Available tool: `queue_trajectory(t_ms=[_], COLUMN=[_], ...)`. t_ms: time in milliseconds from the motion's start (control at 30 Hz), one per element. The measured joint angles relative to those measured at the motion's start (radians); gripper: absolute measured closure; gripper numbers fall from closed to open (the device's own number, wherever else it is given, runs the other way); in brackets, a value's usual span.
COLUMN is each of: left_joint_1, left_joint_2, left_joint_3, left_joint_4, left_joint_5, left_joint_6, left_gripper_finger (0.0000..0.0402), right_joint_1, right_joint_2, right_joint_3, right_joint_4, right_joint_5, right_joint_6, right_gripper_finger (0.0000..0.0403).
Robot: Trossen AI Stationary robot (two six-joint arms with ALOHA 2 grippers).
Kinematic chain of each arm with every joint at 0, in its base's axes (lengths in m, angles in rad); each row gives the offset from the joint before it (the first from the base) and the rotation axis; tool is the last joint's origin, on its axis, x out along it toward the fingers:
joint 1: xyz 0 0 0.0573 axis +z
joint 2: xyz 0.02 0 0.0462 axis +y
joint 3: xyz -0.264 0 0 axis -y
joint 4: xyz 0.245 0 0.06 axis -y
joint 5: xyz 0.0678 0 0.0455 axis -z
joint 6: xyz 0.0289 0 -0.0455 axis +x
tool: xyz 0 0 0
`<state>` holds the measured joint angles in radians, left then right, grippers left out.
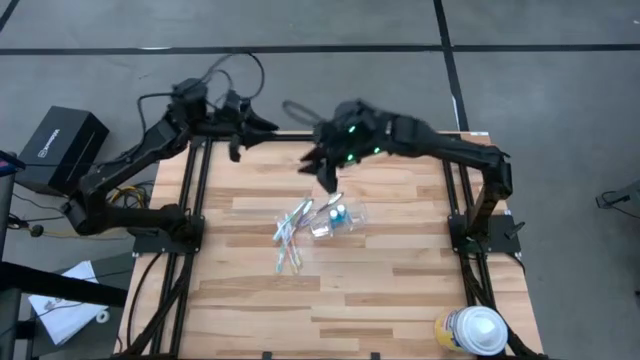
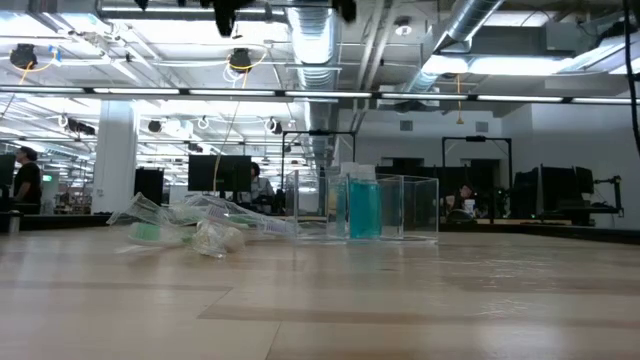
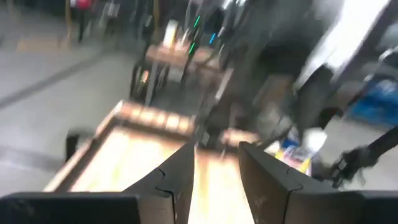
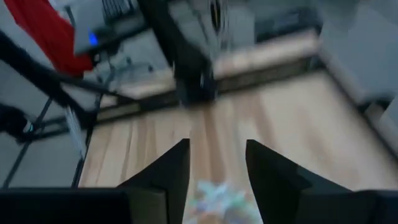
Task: Pick & Place toothbrushing station
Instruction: Put the green toothbrush into the transparent organizer
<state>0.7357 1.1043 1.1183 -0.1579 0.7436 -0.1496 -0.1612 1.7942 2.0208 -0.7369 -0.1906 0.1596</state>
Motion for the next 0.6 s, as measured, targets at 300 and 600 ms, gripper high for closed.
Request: queue_trajectory(t_ms=[300,600], left_joint_1=[-0.041,-0.193], left_joint_2=[0.159,0.249], left_joint_3=[-0.002,-0.137], left_joint_4=[-0.484,-0.594], left_joint_5=[-0.277,-0.345], left_joint_6=[0.144,-0.089], left_gripper_finger=[0.0261,0.023], right_joint_1=[-0.029,-0.165], right_joint_2=[-0.039,-0.213], right_joint_3=[0.31,0.265], right_joint_4=[-0.153,-0.207], right_joint_5=[0.121,0.122], right_joint_6=[-0.235,-0.343], right_gripper_finger=[0.0273,0.0273])
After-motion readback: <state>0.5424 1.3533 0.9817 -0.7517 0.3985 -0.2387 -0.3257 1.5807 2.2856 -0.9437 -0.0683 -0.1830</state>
